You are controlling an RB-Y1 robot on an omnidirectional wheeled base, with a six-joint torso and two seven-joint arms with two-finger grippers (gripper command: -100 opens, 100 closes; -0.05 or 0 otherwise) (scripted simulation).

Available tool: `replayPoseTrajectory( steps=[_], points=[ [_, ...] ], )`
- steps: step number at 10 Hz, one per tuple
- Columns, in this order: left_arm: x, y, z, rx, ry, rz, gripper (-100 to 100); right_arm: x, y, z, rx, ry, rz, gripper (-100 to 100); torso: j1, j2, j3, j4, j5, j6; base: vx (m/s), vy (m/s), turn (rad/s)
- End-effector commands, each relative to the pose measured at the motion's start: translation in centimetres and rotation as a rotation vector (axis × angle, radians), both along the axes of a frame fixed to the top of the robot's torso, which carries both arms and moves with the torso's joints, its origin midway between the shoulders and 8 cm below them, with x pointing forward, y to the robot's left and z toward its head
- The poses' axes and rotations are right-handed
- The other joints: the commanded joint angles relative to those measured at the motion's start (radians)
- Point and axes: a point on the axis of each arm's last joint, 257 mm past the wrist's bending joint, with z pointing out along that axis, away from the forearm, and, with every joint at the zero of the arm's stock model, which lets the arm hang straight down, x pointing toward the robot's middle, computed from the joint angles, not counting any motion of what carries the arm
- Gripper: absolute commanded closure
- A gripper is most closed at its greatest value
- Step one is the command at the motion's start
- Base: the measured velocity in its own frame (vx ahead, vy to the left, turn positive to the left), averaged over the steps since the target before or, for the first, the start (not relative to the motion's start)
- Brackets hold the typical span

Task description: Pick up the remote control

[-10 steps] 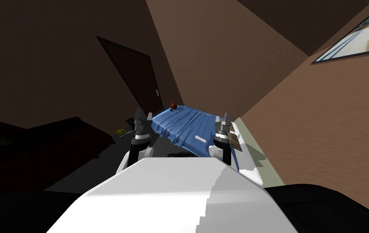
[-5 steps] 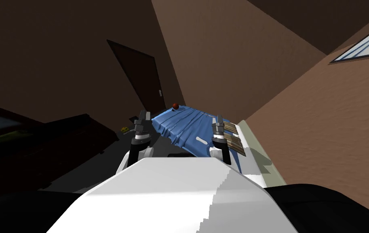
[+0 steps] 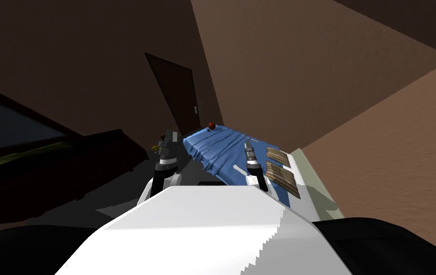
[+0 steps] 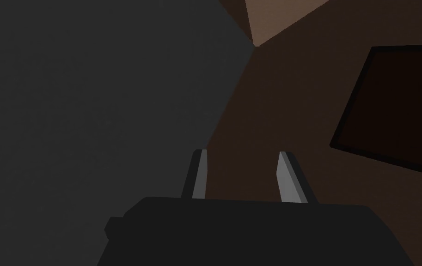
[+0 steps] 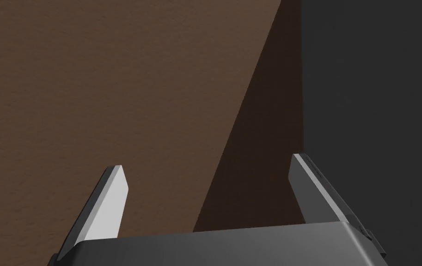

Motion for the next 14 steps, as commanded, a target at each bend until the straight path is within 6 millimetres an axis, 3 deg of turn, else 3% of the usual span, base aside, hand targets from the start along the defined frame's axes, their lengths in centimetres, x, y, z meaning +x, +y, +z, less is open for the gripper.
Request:
replayPoseTrajectory(
  steps=[1, 3, 4, 6, 7, 9, 10, 11, 12, 14],
  points=[
    [0.0, 0.0, 0.0, 0.0, 0.0, 0.0, 0, 0.7, 0.8, -2.9, -0.074, 0.064, 0.003, -100, 0.0, 0.0, 0.0, 0.0, 0.0, 0.0, 0.046, -0.071, 0.22],
    [0.0, 0.0, 0.0, 0.0, 0.0, 0.0, 0, 1.2, 1.9, -6.4, -0.168, 0.136, 0.013, -100, 0.0, 0.0, 0.0, 0.0, 0.0, 0.0, 0.037, -0.078, 0.276],
    [0.0, 0.0, 0.0, 0.0, 0.0, 0.0, 0, 1.2, 1.8, -7.0, -0.168, 0.149, 0.011, -100, 0.0, 0.001, 0.0, 0.0, 0.0, 0.0, 0.017, -0.069, 0.058],
    [0.0, 0.0, 0.0, 0.0, 0.0, 0.0, 0, 1.3, 2.9, -11.1, -0.268, 0.228, 0.025, -100, 0.001, 0.001, 0.001, 0.0, 0.0, 0.0, 0.032, -0.064, 0.22],
    [0.0, 0.0, 0.0, 0.0, 0.0, 0.0, 0, 1.3, 2.8, -11.4, -0.268, 0.234, 0.024, -100, 0.001, 0.001, 0.001, 0.0, 0.0, 0.0, 0.021, -0.06, 0.109],
    [0.0, 0.0, 0.0, 0.0, 0.0, 0.0, 0, 0.9, 3.6, -15.9, -0.372, 0.32, 0.041, -100, 0.002, 0.001, 0.001, 0.0, 0.0, 0.0, 0.03, -0.06, 0.222],
    [0.0, 0.0, 0.0, 0.0, 0.0, 0.0, 0, 0.9, 3.5, -16.1, -0.372, 0.324, 0.041, -100, 0.001, 0.001, 0.0, 0.0, 0.0, 0.0, 0.023, -0.061, 0.115],
    [0.0, 0.0, 0.0, 0.0, 0.0, 0.0, 0, 0.6, 4.0, -18.1, -0.424, 0.36, 0.051, -100, 0.002, 0.001, 0.001, 0.0, 0.0, 0.001, 0.015, -0.053, 0.179],
    [0.0, 0.0, 0.0, 0.0, 0.0, 0.0, 0, 0.5, 3.8, -18.6, -0.425, 0.371, 0.051, -100, 0.002, 0.002, 0.001, 0.0, 0.0, 0.0, 0.016, -0.044, 0.104],
    [0.0, 0.0, 0.0, 0.0, 0.0, 0.0, 0, -0.5, 4.3, -22.9, -0.532, 0.452, 0.074, -100, 0.003, 0.001, 0.001, 0.0, 0.001, 0.0, 0.026, -0.055, 0.28]
  ],
)
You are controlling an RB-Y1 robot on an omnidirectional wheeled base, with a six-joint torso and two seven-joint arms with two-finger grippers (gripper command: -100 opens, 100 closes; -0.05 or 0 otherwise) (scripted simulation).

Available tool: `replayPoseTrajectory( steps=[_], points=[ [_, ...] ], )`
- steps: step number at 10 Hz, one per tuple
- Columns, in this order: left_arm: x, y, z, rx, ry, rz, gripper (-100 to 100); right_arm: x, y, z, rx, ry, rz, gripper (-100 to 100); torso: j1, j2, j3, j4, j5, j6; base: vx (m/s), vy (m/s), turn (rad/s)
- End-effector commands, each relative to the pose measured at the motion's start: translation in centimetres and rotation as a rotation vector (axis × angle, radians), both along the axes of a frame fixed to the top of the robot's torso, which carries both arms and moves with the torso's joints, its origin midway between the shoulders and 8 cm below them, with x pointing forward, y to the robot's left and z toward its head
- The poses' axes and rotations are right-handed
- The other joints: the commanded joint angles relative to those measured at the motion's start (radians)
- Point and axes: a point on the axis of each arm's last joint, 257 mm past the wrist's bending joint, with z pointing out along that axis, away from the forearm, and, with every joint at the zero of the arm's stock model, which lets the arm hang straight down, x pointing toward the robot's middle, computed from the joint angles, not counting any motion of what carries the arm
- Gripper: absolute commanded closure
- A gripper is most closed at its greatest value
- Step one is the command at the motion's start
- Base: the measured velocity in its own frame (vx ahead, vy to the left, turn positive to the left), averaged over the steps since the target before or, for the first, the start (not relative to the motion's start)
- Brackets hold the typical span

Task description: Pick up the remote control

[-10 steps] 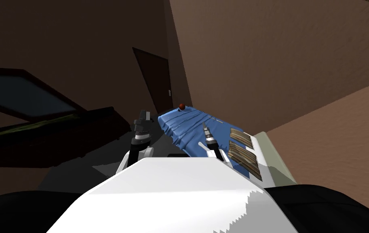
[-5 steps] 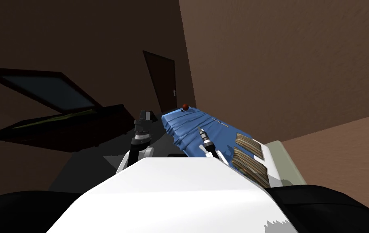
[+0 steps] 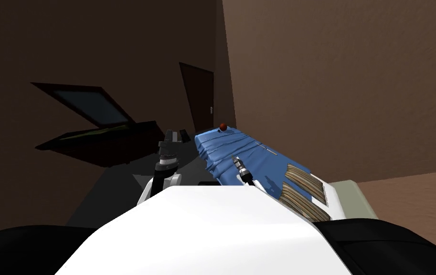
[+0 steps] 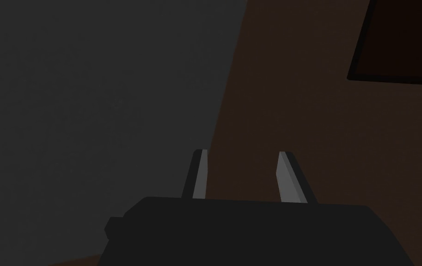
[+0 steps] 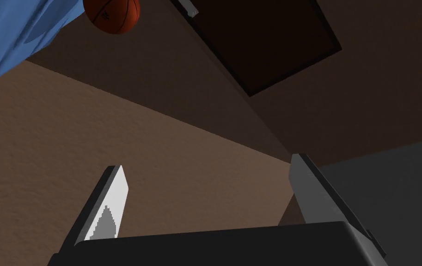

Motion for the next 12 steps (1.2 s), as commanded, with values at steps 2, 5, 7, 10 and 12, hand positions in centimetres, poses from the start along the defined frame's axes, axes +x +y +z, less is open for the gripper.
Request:
replayPoseTrajectory(
  steps=[2, 5, 7, 10, 12],
  points=[
    [0.0, 0.0, 0.0, 0.0, 0.0, 0.0, 0, -1.3, 0.0, -4.3, -0.091, 0.084, 0.018, -100, 0.0, 0.0, 0.0, 0.0, 0.0, 0.001, 0.03, -0.062, 0.107],
    [0.0, 0.0, 0.0, 0.0, 0.0, 0.0, 0, -3.8, -0.5, -10.2, -0.201, 0.206, 0.042, -100, 0.0, -0.001, 0.0, 0.0, 0.0, 0.001, 0.034, -0.061, 0.182],
    [0.0, 0.0, 0.0, 0.0, 0.0, 0.0, 0, -5.2, -0.8, -12.8, -0.255, 0.262, 0.057, -100, 0.002, 0.0, 0.0, 0.0, 0.0, 0.001, 0.019, -0.043, 0.172],
    [0.0, 0.0, 0.0, 0.0, 0.0, 0.0, 0, -8.3, -1.6, -17.4, -0.356, 0.368, 0.091, -100, 0.001, 0.0, 0.0, 0.0, 0.0, 0.001, 0.024, -0.05, 0.186],
    [0.0, 0.0, 0.0, 0.0, 0.0, 0.0, 0, -10.5, -2.4, -20.2, -0.408, 0.437, 0.107, -100, 0.002, 0.0, 0.0, 0.0, 0.0, 0.001, 0.021, -0.034, 0.155]
  ],
)
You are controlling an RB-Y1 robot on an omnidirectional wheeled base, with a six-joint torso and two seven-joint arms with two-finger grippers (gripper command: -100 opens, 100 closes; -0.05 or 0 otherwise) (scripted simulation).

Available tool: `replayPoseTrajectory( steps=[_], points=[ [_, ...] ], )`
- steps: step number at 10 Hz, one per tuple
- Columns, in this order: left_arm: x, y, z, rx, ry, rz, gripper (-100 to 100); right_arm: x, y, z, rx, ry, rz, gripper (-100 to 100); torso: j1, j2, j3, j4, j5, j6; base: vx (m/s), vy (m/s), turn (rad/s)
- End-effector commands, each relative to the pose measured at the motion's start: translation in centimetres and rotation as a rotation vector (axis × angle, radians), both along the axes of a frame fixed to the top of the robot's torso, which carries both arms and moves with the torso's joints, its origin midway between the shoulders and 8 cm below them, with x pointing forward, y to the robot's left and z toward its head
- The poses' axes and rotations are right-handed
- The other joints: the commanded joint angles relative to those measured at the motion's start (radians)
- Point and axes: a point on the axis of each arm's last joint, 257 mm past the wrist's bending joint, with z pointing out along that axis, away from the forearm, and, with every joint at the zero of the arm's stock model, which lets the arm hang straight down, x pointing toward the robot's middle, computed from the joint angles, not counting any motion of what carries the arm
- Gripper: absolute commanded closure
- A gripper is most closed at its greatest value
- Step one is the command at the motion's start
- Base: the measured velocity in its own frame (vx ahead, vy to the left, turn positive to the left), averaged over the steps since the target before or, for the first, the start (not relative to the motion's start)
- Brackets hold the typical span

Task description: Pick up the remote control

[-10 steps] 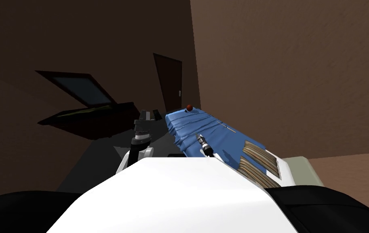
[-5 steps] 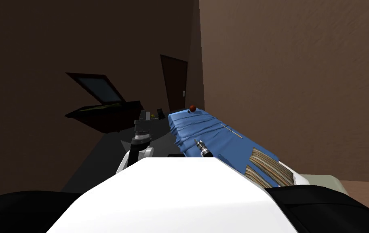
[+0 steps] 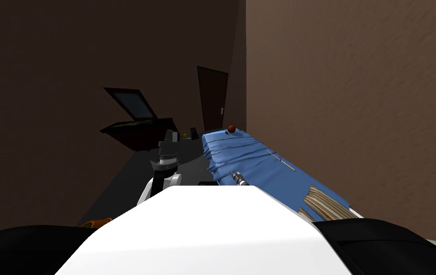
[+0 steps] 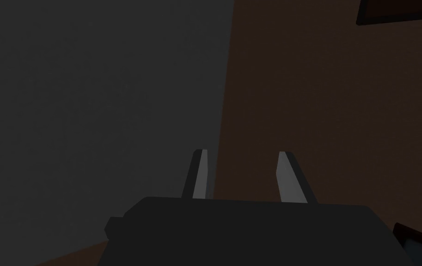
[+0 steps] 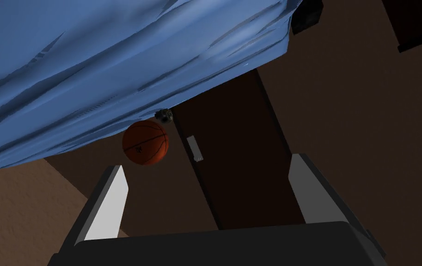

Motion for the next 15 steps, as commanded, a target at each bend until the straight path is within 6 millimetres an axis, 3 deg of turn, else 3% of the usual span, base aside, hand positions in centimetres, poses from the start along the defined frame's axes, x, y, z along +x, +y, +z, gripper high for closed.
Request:
replayPoseTrajectory(
  steps=[1, 4, 5, 8, 9, 11, 12, 15],
  points=[
    [0.0, 0.0, 0.0, 0.0, 0.0, 0.0, 0, -1.2, -0.6, -1.5, -0.029, 0.035, 0.008, -100, 0.0, 0.0, 0.0, 0.0, 0.0, 0.0, 0.018, -0.031, 0.073],
    [0.0, 0.0, 0.0, 0.0, 0.0, 0.0, 0, -5.1, -1.7, -5.5, -0.12, 0.144, 0.044, -100, 0.0, 0.0, 0.0, 0.0, 0.0, 0.001, 0.019, -0.029, 0.148],
    [0.0, 0.0, 0.0, 0.0, 0.0, 0.0, 0, -5.4, -1.9, -5.8, -0.123, 0.153, 0.042, -100, 0.0, 0.0, 0.0, 0.0, 0.0, 0.0, 0.015, -0.029, 0.078],
    [0.0, 0.0, 0.0, 0.0, 0.0, 0.0, 0, -11.9, -4.1, -10.7, -0.247, 0.315, 0.097, -100, -0.001, -0.001, 0.0, 0.0, 0.0, 0.0, 0.028, -0.043, 0.24],
    [0.0, 0.0, 0.0, 0.0, 0.0, 0.0, 0, -12.0, -4.2, -10.8, -0.249, 0.319, 0.097, -100, -0.001, -0.001, 0.0, 0.0, 0.0, 0.0, 0.021, -0.044, 0.058],
    [0.0, 0.0, 0.0, 0.0, 0.0, 0.0, 0, -16.1, -5.7, -13.1, -0.32, 0.414, 0.135, -100, 0.0, 0.0, 0.0, 0.0, 0.0, 0.0, 0.011, -0.034, 0.166],
    [0.0, 0.0, 0.0, 0.0, 0.0, 0.0, 0, -16.2, -5.7, -13.2, -0.321, 0.417, 0.134, -100, 0.0, 0.0, 0.0, 0.0, 0.0, 0.0, 0.012, -0.036, 0.076],
    [0.0, 0.0, 0.0, 0.0, 0.0, 0.0, 0, -21.6, -7.7, -15.5, -0.409, 0.535, 0.189, -100, 0.0, 0.0, 0.0, 0.0, 0.0, 0.001, 0.017, -0.034, 0.163]
  ],
)
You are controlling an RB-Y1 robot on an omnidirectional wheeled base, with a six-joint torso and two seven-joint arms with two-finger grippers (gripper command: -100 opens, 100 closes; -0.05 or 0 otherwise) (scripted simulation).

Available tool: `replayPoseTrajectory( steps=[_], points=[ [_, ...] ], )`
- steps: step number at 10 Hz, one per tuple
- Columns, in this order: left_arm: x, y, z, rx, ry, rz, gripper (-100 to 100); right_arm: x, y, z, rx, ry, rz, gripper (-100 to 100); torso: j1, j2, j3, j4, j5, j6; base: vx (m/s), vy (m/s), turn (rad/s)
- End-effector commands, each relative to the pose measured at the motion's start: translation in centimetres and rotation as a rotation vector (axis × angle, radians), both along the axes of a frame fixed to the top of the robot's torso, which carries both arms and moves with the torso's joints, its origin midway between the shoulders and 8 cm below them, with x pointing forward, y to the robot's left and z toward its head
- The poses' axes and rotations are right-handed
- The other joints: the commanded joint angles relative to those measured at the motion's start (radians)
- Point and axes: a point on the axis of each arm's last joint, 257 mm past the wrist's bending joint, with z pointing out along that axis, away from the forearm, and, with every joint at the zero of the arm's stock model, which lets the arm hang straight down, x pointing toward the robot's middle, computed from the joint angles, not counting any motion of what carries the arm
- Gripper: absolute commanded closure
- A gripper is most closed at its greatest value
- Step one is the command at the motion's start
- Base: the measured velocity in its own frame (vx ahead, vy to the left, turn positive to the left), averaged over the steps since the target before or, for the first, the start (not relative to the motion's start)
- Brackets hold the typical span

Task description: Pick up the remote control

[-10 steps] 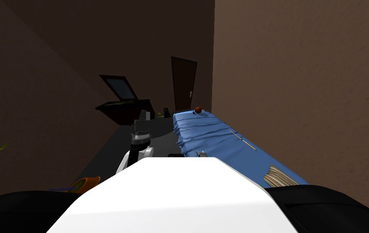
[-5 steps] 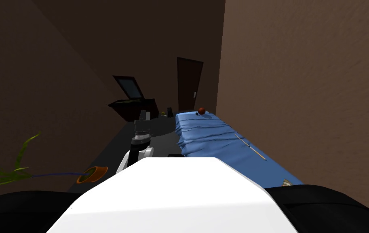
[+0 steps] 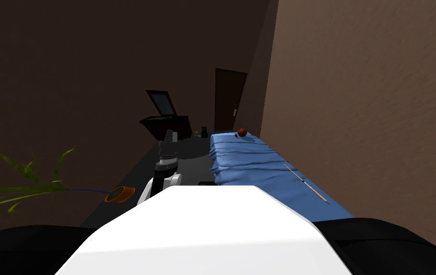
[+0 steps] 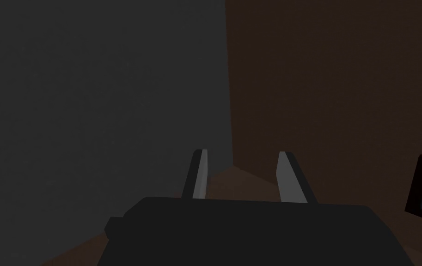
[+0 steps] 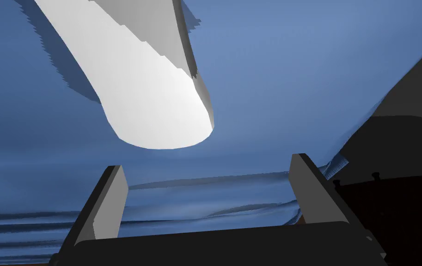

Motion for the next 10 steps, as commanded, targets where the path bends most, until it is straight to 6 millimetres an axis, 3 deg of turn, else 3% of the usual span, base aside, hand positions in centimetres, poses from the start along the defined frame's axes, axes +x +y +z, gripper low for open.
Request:
replayPoseTrajectory(
  steps=[1, 5, 6, 7, 8, 10],
  points=[
    [0.0, 0.0, 0.0, 0.0, 0.0, 0.0, 0, -3.0, -1.5, -0.8, -0.042, 0.062, 0.027, -100, 0.0, 0.0, 0.0, 0.0, 0.0, 0.0, 0.011, -0.039, 0.161],
    [0.0, 0.0, 0.0, 0.0, 0.0, 0.0, 0, -7.5, -2.5, -2.0, -0.091, 0.158, 0.067, -100, 0.001, 0.001, 0.0, 0.0, 0.0, 0.0, 0.006, -0.027, 0.084],
    [0.0, 0.0, 0.0, 0.0, 0.0, 0.0, 0, -6.8, -2.3, -1.8, -0.085, 0.145, 0.062, -100, 0.002, 0.001, 0.0, 0.0, 0.0, 0.0, 0.001, -0.008, 0.007],
    [0.0, 0.0, 0.0, 0.0, 0.0, 0.0, 0, -6.9, -2.3, -1.8, -0.087, 0.148, 0.063, 0, 0.002, 0.001, 0.0, 0.0, 0.0, 0.0, 0.0, 0.0, 0.0],
    [0.0, 0.0, 0.0, 0.0, 0.0, 0.0, 0, -5.5, -1.8, -2.4, -0.088, 0.145, 0.051, -100, 0.003, 0.001, 0.0, 0.0, 0.001, 0.0, -0.047, -0.036, 0.067],
    [0.0, 0.0, 0.0, 0.0, 0.0, 0.0, 0, -4.1, -1.2, -3.0, -0.088, 0.144, 0.041, -100, 0.0, 0.005, 0.003, 0.001, 0.0, 0.0, -0.091, -0.05, 0.065]
  ],
)
